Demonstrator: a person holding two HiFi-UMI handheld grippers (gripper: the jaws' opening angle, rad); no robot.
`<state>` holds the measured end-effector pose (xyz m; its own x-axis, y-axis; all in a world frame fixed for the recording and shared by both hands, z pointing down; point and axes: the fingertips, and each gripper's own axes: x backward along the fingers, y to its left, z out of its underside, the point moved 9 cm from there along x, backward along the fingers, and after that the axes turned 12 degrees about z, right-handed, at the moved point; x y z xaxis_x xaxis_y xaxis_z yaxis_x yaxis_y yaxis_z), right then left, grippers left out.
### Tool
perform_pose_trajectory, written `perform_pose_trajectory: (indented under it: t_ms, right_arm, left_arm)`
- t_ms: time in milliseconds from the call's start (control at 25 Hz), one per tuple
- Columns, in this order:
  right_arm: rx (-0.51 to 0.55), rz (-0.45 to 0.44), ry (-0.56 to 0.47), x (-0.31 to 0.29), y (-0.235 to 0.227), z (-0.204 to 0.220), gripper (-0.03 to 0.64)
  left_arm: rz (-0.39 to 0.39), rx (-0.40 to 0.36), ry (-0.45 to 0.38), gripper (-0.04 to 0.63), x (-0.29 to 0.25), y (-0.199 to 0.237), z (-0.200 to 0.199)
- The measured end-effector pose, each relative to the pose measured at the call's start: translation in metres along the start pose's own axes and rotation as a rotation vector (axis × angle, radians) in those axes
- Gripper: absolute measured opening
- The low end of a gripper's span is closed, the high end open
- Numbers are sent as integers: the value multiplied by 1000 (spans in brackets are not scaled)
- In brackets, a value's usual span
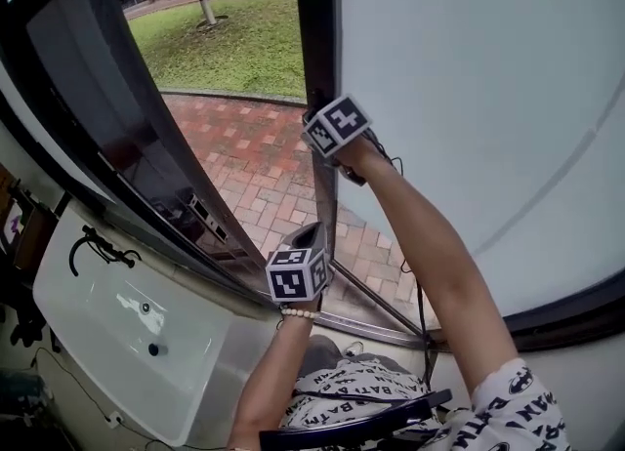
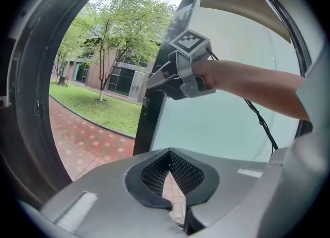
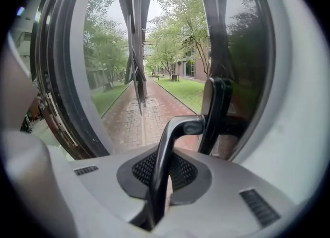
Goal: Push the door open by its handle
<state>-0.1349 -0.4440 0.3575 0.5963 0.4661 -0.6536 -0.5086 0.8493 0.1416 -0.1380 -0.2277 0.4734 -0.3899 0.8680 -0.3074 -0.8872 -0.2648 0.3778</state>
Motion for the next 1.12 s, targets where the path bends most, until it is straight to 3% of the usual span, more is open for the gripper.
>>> perform_pose_trajectory:
  t_ms: [240, 520, 1120]
  right_arm:
    - [-58, 38, -4, -14, -57, -3, 23]
    - [-127, 89, 0, -24, -126, 3, 23]
    - [-269, 253, -20, -31, -292, 38, 20]
  left_arm:
    - [-27, 31, 12, -8, -19, 6, 6]
    - [-14, 9, 32, -8, -60, 10, 2]
    - [101, -18, 66, -8, -223, 28, -24]
